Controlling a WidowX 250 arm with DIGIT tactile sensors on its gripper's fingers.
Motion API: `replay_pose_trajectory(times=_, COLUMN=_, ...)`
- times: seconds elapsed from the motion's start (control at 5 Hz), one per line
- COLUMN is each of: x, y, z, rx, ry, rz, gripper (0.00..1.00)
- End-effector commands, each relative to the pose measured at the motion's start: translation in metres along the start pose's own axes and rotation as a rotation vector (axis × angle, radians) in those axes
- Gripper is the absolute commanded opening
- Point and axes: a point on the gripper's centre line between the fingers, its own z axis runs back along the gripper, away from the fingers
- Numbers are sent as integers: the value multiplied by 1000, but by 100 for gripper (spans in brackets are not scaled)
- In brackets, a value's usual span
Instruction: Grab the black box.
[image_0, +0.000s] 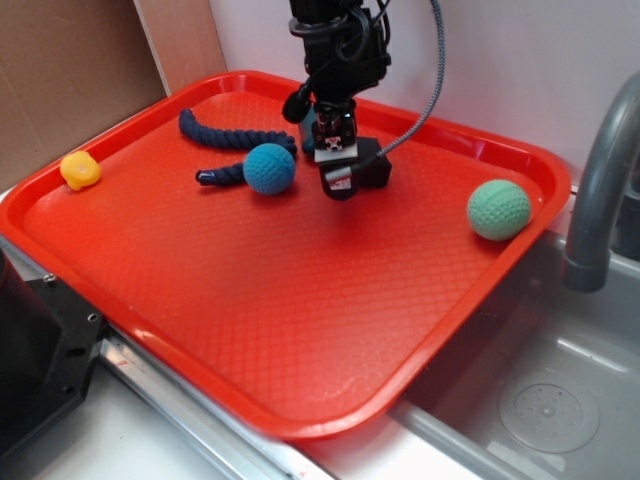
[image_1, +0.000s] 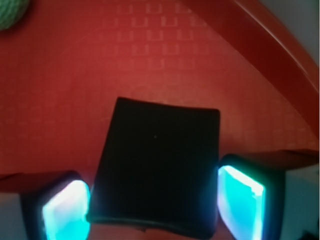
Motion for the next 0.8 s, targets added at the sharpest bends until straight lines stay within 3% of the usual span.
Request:
replay_pose_trajectory(times=0.0, x=4, y=28, z=-34, rx=-35, ry=38, rz=148, gripper=0)
replay_pose_trajectory(times=0.2, x=3, y=27, z=-29, rx=-37, ry=16, rz=152, gripper=0)
replay_pose_trajectory(times=0.6, x=-19, y=-26, z=66, rx=141, ry=-160, rz=158, gripper=0)
